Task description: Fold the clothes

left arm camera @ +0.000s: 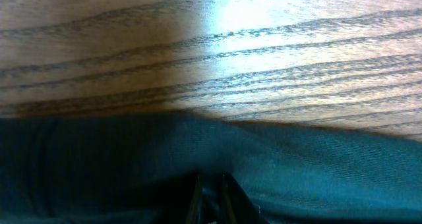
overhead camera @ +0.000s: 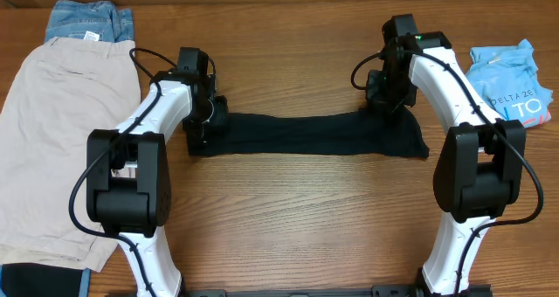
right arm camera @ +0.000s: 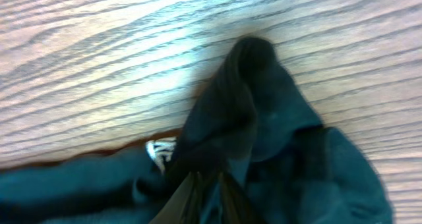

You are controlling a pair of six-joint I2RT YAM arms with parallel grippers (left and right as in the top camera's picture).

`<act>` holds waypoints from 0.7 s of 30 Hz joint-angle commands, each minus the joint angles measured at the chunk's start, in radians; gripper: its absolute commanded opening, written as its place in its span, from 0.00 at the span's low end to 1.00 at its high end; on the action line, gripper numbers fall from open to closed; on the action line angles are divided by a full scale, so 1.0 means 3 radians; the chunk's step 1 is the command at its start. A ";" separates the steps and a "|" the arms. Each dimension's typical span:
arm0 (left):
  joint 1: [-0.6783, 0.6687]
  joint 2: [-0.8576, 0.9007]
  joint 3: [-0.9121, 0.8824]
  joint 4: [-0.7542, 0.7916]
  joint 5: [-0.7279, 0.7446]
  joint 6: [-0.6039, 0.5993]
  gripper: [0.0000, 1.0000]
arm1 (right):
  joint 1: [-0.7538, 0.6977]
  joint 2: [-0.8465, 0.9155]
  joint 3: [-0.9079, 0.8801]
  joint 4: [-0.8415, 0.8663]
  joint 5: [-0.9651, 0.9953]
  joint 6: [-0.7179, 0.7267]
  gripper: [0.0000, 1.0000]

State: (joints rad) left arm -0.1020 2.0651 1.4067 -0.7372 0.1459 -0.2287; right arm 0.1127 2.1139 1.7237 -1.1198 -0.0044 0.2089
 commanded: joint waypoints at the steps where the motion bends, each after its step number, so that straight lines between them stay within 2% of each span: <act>1: 0.0065 0.0029 -0.0093 -0.0055 -0.0161 0.0064 0.14 | -0.0004 -0.0055 -0.0009 -0.0027 0.0237 0.0004 0.14; 5: 0.0065 0.0029 -0.0093 -0.0066 -0.0161 0.0064 0.15 | -0.0006 -0.0017 -0.0014 -0.0050 0.0248 0.0004 0.17; 8: 0.0065 0.0029 -0.0093 -0.0078 -0.0161 0.0064 0.19 | -0.0006 0.0003 -0.0029 -0.0048 0.0248 0.0003 0.24; 11: 0.0065 0.0029 -0.0093 -0.0095 -0.0163 0.0066 0.21 | -0.0028 -0.0018 -0.0019 -0.0060 0.0247 0.0034 0.16; 21: 0.0066 0.0029 -0.0093 -0.0072 -0.0173 0.0065 0.25 | -0.0043 -0.0407 0.0137 -0.0254 0.0150 -0.0011 0.15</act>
State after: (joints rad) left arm -0.1020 2.0624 1.4067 -0.7494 0.1463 -0.2283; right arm 0.1043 2.0876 1.7260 -1.1854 0.0582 0.2195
